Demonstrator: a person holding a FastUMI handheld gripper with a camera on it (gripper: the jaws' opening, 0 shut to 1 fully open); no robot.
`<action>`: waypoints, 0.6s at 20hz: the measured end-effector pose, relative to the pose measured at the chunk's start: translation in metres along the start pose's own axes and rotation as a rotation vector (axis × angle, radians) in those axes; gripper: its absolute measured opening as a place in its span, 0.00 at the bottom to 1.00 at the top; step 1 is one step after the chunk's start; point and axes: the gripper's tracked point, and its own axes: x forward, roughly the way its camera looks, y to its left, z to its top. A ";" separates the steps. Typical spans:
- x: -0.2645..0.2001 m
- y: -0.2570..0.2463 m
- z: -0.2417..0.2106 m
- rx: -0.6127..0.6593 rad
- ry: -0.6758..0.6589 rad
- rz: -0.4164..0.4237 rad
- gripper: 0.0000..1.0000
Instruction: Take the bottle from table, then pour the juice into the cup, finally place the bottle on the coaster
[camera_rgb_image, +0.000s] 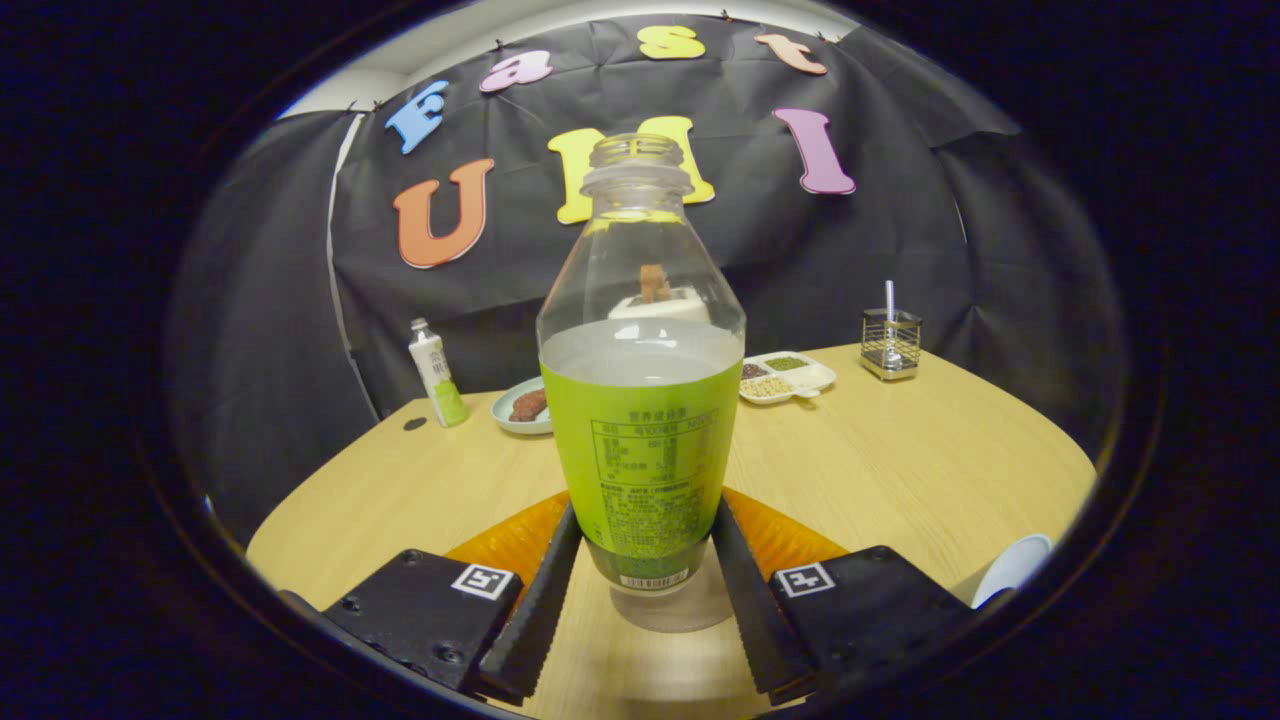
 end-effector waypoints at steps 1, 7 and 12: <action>0.006 -0.003 -0.005 0.002 0.014 -0.010 0.81; 0.018 -0.011 -0.021 -0.015 0.053 -0.049 0.81; 0.020 -0.013 -0.021 -0.046 0.053 -0.064 0.82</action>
